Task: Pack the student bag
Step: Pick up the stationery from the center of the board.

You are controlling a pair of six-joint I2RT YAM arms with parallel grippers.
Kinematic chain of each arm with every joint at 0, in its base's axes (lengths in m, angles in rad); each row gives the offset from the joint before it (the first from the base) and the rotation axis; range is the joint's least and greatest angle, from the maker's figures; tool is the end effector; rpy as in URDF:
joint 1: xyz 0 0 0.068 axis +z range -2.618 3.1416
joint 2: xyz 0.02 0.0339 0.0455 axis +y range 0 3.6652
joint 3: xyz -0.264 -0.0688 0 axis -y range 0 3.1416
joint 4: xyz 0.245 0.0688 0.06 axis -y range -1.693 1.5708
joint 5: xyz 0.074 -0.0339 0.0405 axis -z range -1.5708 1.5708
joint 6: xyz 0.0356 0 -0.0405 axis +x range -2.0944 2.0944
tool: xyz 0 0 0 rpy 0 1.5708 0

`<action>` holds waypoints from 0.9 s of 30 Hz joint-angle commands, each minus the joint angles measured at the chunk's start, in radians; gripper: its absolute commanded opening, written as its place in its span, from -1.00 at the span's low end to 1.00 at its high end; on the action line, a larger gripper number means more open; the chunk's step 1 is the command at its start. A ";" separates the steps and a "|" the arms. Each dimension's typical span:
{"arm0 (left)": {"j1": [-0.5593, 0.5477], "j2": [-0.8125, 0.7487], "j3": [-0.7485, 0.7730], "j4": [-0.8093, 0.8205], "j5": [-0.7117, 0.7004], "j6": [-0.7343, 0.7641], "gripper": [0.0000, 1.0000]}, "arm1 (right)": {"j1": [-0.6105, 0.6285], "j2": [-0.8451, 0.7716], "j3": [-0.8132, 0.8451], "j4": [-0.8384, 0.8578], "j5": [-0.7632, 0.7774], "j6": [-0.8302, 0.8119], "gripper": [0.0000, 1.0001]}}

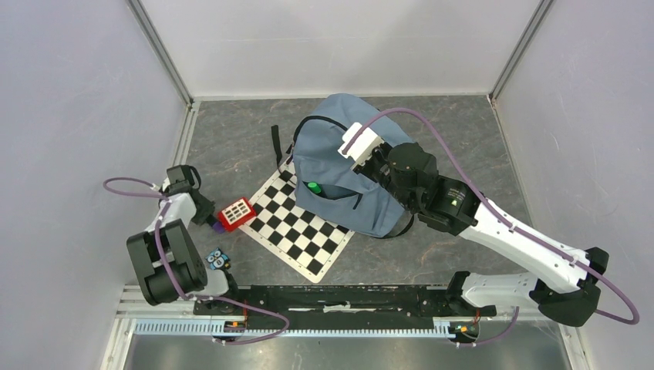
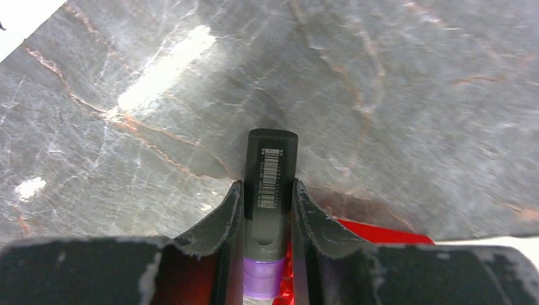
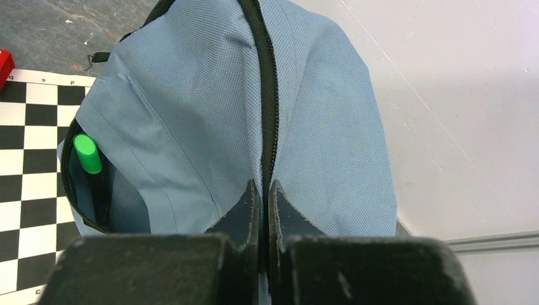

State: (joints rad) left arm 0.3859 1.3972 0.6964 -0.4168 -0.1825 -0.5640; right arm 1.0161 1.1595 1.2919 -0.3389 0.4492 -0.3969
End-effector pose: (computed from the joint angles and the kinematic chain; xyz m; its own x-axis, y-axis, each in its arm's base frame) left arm 0.2274 0.0994 0.1634 -0.4667 -0.7570 -0.4573 -0.8203 0.5638 -0.0962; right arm 0.1465 0.2071 0.4256 0.1099 -0.4838 -0.8683 -0.5415 0.7034 -0.4605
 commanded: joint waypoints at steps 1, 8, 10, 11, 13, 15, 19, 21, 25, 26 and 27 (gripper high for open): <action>-0.018 -0.119 0.020 0.049 0.105 0.052 -0.77 | 0.007 -0.037 0.008 0.106 -0.030 0.015 -0.98; -0.148 -0.265 0.054 0.066 0.178 0.105 -0.91 | 0.007 -0.058 -0.043 0.126 -0.012 0.022 -0.98; -0.244 -0.286 0.081 0.052 0.205 0.135 -0.93 | 0.008 -0.062 -0.049 0.125 -0.012 0.024 -0.99; -0.298 -0.299 0.096 0.049 0.212 0.152 -0.93 | 0.007 -0.063 -0.051 0.125 -0.011 0.024 -0.99; -0.389 -0.335 0.115 0.053 0.211 0.171 -0.96 | 0.007 -0.064 -0.054 0.126 -0.009 0.024 -0.99; -0.474 -0.389 0.127 0.090 0.240 0.198 -0.96 | 0.007 -0.063 -0.055 0.128 -0.009 0.024 -0.98; -0.602 -0.486 0.156 0.175 0.344 0.262 -0.96 | 0.008 -0.054 -0.055 0.131 -0.010 0.020 -0.98; -0.672 -0.532 0.158 0.249 0.402 0.300 -0.96 | 0.007 -0.045 -0.055 0.135 -0.012 0.020 -0.98; -0.813 -0.554 0.200 0.309 0.488 0.377 -0.95 | 0.007 -0.033 -0.050 0.146 -0.021 0.022 -0.99; -0.861 -0.548 0.214 0.309 0.490 0.403 -0.95 | 0.008 -0.031 -0.047 0.149 -0.026 0.024 -0.99; -0.901 -0.540 0.228 0.309 0.484 0.426 -0.95 | 0.008 -0.031 -0.044 0.151 -0.031 0.026 -0.99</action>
State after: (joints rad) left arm -0.3962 0.8471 0.8516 -0.2031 0.2180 -0.2829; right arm 1.0161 1.1286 1.2316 -0.2859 0.4496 -0.3889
